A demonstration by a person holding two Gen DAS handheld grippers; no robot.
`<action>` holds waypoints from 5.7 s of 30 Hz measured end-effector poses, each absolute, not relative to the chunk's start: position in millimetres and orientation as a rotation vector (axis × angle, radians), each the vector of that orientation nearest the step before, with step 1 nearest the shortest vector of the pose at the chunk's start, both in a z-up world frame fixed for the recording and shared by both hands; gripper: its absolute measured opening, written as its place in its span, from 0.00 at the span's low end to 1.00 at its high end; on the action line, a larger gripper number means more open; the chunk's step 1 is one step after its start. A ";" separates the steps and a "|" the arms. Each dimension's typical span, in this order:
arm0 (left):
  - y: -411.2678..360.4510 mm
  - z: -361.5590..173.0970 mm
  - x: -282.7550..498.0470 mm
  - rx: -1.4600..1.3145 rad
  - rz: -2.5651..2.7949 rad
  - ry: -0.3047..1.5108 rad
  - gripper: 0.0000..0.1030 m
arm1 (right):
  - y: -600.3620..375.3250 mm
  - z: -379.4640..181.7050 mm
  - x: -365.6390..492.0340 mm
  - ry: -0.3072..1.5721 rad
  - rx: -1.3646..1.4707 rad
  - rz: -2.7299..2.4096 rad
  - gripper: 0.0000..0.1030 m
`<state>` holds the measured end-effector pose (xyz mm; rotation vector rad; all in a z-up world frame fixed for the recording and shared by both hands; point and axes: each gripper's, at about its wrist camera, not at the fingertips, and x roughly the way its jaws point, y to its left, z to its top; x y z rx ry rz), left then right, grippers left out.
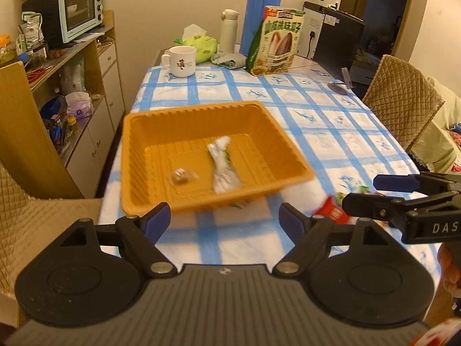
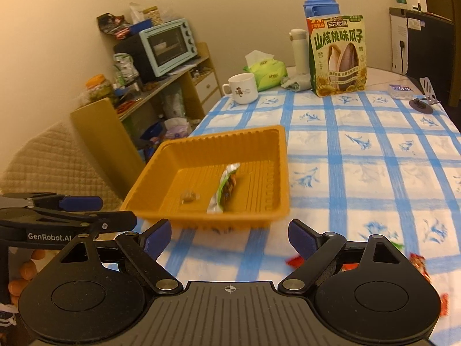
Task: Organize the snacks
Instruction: 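Move both tools back toward the remaining snack pile, then grasp the red-gold candy packet with the right gripper while the left gripper grasps a small red candy, then carry both red candies in the grippers over the orange basket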
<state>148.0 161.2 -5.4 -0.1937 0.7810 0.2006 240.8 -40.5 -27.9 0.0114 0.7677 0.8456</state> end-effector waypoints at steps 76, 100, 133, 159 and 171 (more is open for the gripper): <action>48.4 -58.2 125.6 -0.213 0.315 0.896 0.85 | -114.6 -141.4 278.4 0.690 -0.567 1.024 0.45; -6.0 -69.6 230.5 0.074 -0.020 0.848 0.61 | -181.4 -87.2 287.5 0.720 -0.175 0.865 0.22; -48.8 -117.7 303.9 0.375 -0.219 0.912 0.13 | -257.9 -82.3 299.9 0.794 0.051 0.605 0.22; 38.0 -36.9 201.6 0.028 0.047 0.829 0.13 | -179.1 -46.7 277.3 0.699 -0.050 0.881 0.22; 122.9 -13.6 156.8 -0.038 0.242 0.797 0.13 | -86.9 -37.4 264.5 0.669 -0.095 1.040 0.22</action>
